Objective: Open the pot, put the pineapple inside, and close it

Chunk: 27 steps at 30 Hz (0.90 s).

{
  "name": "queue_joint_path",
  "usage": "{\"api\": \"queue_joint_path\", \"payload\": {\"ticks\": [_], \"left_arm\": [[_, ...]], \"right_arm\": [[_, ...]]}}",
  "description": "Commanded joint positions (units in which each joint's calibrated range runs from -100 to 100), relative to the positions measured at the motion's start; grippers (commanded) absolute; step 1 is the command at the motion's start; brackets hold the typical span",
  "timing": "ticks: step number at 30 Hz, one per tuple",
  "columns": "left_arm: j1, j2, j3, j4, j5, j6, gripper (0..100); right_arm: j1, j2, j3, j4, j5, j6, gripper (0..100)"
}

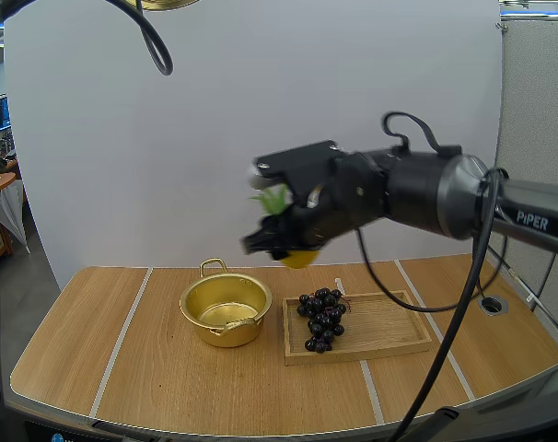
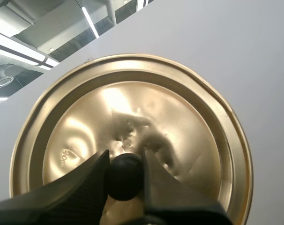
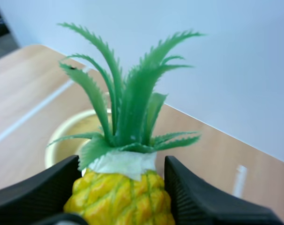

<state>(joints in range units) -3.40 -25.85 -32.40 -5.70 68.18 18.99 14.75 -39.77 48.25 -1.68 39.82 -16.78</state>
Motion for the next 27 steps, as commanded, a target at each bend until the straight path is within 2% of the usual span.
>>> {"api": "queue_joint_path", "payload": {"ticks": [1, 5, 10, 13, 22, 27], "left_arm": [[-0.13, -0.32, -0.4, 0.43, -1.87, -0.52, 0], [-0.13, -0.32, -0.4, 0.43, -1.87, -0.52, 0], [-0.13, -0.32, -0.4, 0.43, -1.87, -0.52, 0], [-0.13, -0.32, -0.4, 0.43, -1.87, -0.52, 0], [-0.13, -0.32, -0.4, 0.43, -1.87, -0.52, 0], [-0.13, -0.32, -0.4, 0.43, -1.87, -0.52, 0]], "right_arm": [[8.5, 3.94, -6.83, 2.6, 3.58, -0.36, 0], [11.45, 10.62, -9.84, 2.6, 3.58, -0.01, 0], [11.65, 19.8, -13.27, 2.6, 3.45, -0.01, 0], [11.65, 24.74, -15.4, 2.13, 3.45, 2.31, 0], [8.15, 34.09, -19.96, 3.01, 4.6, 3.39, 0], [7.65, 38.14, -21.26, 3.32, 6.05, 2.97, 0]]}}
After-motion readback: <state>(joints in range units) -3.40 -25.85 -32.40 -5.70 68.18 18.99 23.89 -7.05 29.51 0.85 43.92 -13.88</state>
